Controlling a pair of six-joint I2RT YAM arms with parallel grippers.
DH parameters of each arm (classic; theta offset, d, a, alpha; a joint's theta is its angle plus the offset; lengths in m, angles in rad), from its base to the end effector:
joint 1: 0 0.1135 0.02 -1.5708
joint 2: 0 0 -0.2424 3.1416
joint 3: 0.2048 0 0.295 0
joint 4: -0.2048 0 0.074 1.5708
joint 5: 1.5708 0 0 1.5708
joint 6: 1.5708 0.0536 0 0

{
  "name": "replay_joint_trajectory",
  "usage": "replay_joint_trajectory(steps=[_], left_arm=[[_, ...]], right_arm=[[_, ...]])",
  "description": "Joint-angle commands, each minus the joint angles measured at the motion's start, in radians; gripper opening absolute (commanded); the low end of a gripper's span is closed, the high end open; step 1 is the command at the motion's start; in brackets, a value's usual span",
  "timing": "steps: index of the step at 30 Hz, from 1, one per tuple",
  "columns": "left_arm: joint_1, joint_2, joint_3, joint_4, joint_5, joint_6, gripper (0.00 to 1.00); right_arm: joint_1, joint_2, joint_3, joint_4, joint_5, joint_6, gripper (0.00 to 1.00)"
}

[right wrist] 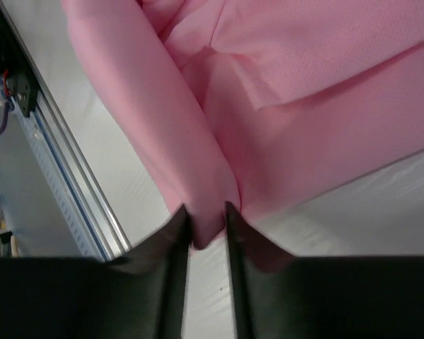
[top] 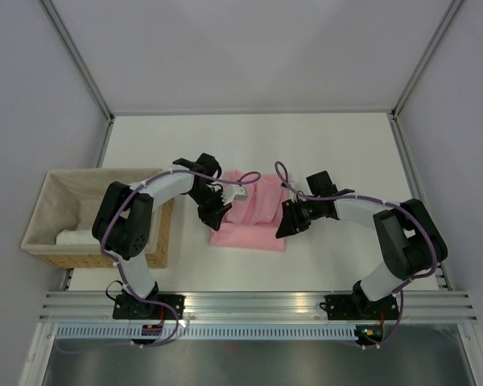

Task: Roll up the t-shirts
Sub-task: Roll the tshirt

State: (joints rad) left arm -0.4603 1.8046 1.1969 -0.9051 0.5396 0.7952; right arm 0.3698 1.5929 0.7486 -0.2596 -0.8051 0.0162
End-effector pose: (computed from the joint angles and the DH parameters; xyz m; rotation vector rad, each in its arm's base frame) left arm 0.3054 -0.1821 0.1139 1.7194 2.3297 -0.7755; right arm 0.2770 0.1488 0.0805 -0.7143 2.5057 1.2015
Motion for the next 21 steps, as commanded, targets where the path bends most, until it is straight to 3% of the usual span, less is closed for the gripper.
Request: replay_joint_trajectory(steps=[1,3,4,8,12,15,21], left_arm=[[0.002,-0.002,0.033,0.014,0.008,-0.024,0.15],[0.009,-0.001,0.036,0.017,-0.001,-0.025,0.16],[0.014,0.001,0.038,0.017,-0.001,-0.025,0.17],[0.041,0.012,0.041,0.075,-0.065,-0.060,0.18],[0.072,0.002,0.015,0.121,-0.110,-0.047,0.30],[0.103,-0.042,0.009,0.156,-0.066,-0.001,0.35],[0.074,-0.321,-0.126,0.361,-0.035,0.200,0.47]], right_arm=[[0.004,0.035,0.003,0.138,0.010,0.120,0.22],[-0.002,0.048,0.000,0.143,0.026,0.128,0.03],[-0.011,0.056,-0.009,0.145,0.029,0.129,0.00],[-0.031,0.093,-0.032,0.123,0.029,0.126,0.00],[-0.035,0.092,-0.029,0.132,0.040,0.134,0.00],[-0.038,0.090,-0.020,0.141,0.044,0.148,0.00],[-0.042,0.098,-0.014,0.141,0.037,0.188,0.01]])
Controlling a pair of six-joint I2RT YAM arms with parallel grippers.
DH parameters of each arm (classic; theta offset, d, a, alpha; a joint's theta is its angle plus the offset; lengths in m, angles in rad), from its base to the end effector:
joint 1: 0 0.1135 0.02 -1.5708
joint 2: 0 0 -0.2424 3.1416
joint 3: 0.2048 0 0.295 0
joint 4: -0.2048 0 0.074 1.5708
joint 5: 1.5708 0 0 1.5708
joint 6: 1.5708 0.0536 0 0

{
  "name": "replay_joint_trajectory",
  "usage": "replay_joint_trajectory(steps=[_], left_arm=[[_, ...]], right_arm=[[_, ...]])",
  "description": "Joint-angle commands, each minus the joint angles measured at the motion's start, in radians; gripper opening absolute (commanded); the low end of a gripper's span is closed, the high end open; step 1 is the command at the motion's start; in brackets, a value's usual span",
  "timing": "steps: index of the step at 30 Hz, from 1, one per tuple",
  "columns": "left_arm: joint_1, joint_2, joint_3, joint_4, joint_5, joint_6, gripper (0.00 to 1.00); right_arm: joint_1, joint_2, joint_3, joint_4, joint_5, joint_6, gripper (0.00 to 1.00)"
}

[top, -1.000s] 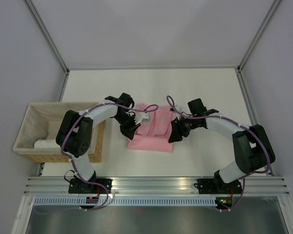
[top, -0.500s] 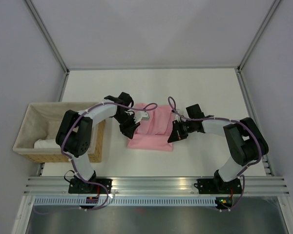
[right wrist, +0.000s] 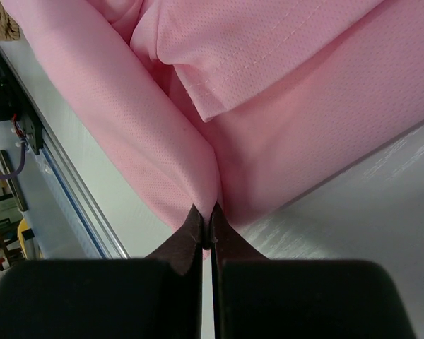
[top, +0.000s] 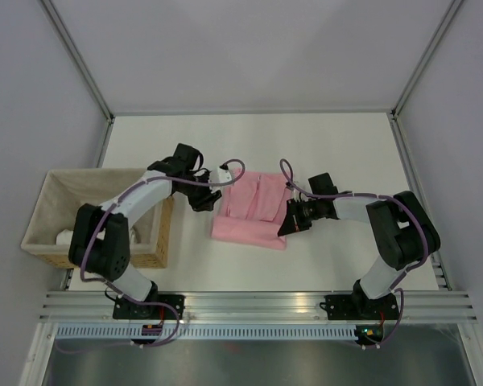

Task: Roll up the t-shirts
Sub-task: Roll the tshirt

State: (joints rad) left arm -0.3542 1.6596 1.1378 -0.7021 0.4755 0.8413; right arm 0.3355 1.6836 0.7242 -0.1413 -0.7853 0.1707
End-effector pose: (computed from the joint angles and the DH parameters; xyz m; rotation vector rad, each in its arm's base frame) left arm 0.3321 -0.1490 0.1486 1.5840 2.1267 -0.5112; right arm 0.2830 0.1388 0.0525 -0.4769 2.6024 1.2135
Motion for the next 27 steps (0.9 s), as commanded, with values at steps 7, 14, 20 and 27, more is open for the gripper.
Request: replay_joint_trajectory(steps=[7,14,20,27], left_arm=[[-0.208,-0.423,-0.432,0.326,-0.058,0.346,0.68],[-0.298,-0.446,-0.590,0.458,-0.167,0.360,0.80],[-0.299,-0.377,-0.619,0.570,-0.250,0.360,0.82],[-0.299,-0.264,-0.604,0.601,-0.268,0.366,0.65]], right_arm=[[-0.015,0.036,0.003,0.078,0.027,0.121,0.01],[-0.013,0.037,0.017,0.068,0.029,0.098,0.02],[-0.015,0.057,0.015,0.058,0.001,0.070,0.03],[-0.032,0.077,0.038,0.039,-0.025,0.038,0.07]])
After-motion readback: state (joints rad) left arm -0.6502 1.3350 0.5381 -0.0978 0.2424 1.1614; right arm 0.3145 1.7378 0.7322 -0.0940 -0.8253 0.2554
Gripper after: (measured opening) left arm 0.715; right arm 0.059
